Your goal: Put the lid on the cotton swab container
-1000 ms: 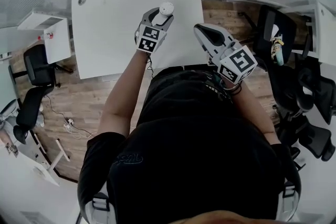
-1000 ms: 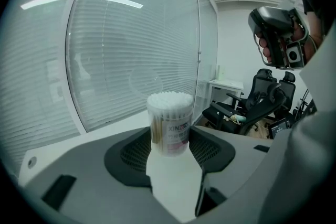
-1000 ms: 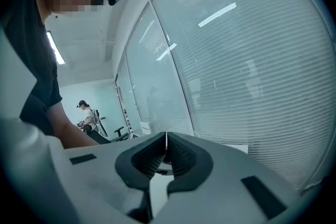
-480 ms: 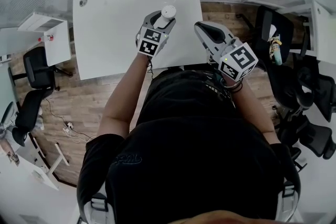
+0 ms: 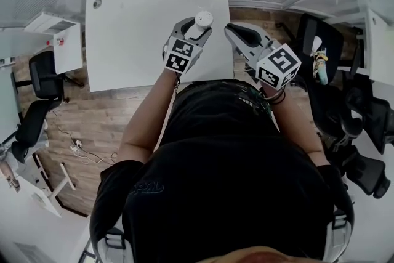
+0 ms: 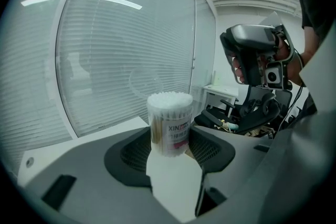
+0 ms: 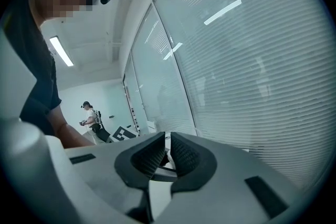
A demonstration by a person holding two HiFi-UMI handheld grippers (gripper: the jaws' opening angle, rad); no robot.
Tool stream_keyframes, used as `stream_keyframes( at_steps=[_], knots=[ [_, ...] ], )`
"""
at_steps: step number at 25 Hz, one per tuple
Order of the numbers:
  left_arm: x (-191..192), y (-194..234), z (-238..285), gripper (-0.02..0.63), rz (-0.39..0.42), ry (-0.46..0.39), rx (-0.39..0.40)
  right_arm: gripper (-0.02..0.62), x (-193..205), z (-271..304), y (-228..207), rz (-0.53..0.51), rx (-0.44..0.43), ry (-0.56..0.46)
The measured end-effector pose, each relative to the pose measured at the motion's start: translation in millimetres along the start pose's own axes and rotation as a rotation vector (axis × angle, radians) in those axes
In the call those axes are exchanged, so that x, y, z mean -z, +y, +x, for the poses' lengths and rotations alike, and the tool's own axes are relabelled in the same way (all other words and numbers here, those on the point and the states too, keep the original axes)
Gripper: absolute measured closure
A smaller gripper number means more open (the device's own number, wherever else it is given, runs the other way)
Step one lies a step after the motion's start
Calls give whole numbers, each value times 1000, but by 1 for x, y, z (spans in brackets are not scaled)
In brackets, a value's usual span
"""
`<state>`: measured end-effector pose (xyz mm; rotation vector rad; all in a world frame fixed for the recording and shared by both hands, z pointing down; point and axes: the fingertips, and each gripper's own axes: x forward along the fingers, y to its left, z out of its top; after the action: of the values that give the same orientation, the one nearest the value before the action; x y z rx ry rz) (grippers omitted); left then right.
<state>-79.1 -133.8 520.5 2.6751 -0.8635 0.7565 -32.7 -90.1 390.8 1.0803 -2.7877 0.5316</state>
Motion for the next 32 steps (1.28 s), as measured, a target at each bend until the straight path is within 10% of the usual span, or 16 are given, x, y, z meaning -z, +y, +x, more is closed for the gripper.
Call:
stream_keyframes(
  at_steps=[32],
  knots=[
    [-87,-139,23,367,48,-31,47,353,-7,-62,-92,130,-264,31]
  ],
)
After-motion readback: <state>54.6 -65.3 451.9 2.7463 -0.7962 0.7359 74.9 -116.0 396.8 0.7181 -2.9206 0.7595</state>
